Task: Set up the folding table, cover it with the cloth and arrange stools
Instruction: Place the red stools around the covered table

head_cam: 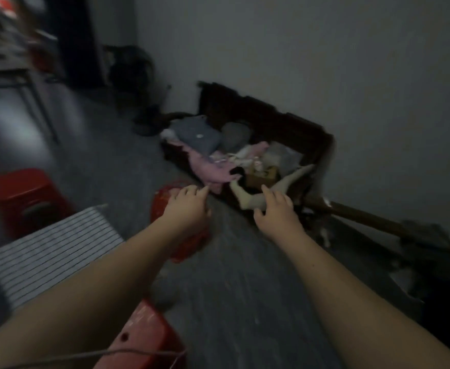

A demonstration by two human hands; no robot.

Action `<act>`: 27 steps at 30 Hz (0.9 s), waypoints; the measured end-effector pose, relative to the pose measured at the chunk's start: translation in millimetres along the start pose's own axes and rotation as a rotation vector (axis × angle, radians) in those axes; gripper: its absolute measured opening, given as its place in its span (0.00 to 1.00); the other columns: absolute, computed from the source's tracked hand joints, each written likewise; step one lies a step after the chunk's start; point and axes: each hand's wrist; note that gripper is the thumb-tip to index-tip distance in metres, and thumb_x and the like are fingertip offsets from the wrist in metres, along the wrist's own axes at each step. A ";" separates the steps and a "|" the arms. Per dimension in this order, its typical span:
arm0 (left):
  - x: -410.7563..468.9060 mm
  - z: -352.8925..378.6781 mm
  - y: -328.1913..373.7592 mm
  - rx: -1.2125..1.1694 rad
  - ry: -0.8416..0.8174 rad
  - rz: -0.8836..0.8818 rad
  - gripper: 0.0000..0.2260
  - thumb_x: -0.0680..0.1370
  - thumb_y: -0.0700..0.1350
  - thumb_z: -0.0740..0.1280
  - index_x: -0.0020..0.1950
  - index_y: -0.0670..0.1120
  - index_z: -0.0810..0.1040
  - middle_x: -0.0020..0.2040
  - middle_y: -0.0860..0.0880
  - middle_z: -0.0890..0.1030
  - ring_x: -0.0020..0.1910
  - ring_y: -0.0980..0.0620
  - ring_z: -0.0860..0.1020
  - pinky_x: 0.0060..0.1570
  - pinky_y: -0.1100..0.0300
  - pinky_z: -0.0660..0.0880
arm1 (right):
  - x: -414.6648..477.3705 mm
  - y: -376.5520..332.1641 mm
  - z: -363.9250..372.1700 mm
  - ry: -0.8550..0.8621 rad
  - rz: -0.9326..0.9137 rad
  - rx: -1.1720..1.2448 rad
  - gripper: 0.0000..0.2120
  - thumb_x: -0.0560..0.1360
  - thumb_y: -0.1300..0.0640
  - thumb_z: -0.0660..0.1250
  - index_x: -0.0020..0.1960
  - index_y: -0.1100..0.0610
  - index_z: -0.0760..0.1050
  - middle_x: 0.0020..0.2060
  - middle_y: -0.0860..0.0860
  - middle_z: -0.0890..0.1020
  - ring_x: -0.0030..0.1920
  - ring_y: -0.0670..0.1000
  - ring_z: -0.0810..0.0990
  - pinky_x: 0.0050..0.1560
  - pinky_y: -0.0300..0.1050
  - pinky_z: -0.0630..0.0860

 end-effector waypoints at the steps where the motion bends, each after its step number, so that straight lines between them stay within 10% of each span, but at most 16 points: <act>1: -4.9 -0.7 -20.8 0.006 0.012 -0.076 0.29 0.76 0.59 0.60 0.76 0.52 0.61 0.74 0.45 0.67 0.72 0.40 0.67 0.69 0.43 0.65 | 10.6 -17.4 11.6 -0.021 -0.062 0.005 0.34 0.79 0.48 0.61 0.81 0.49 0.52 0.80 0.54 0.56 0.79 0.57 0.52 0.76 0.58 0.58; 14: -116.1 -1.7 -260.1 -0.017 -0.006 -0.673 0.30 0.80 0.58 0.59 0.80 0.51 0.55 0.79 0.44 0.61 0.75 0.42 0.62 0.71 0.42 0.65 | 48.0 -263.4 175.9 -0.302 -0.602 0.024 0.34 0.78 0.48 0.59 0.80 0.52 0.53 0.79 0.57 0.58 0.78 0.58 0.54 0.77 0.57 0.56; 27: -166.5 211.0 -315.4 -0.266 -0.220 -0.934 0.29 0.78 0.53 0.62 0.77 0.46 0.61 0.73 0.41 0.68 0.69 0.37 0.69 0.66 0.44 0.69 | 47.2 -221.7 411.3 -0.655 -0.601 -0.070 0.38 0.69 0.46 0.56 0.77 0.57 0.62 0.74 0.60 0.66 0.74 0.62 0.63 0.73 0.61 0.63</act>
Point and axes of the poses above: each hand's wrist, its own x-axis towards the middle knuckle, its own z-axis out of the palm, y = z × x
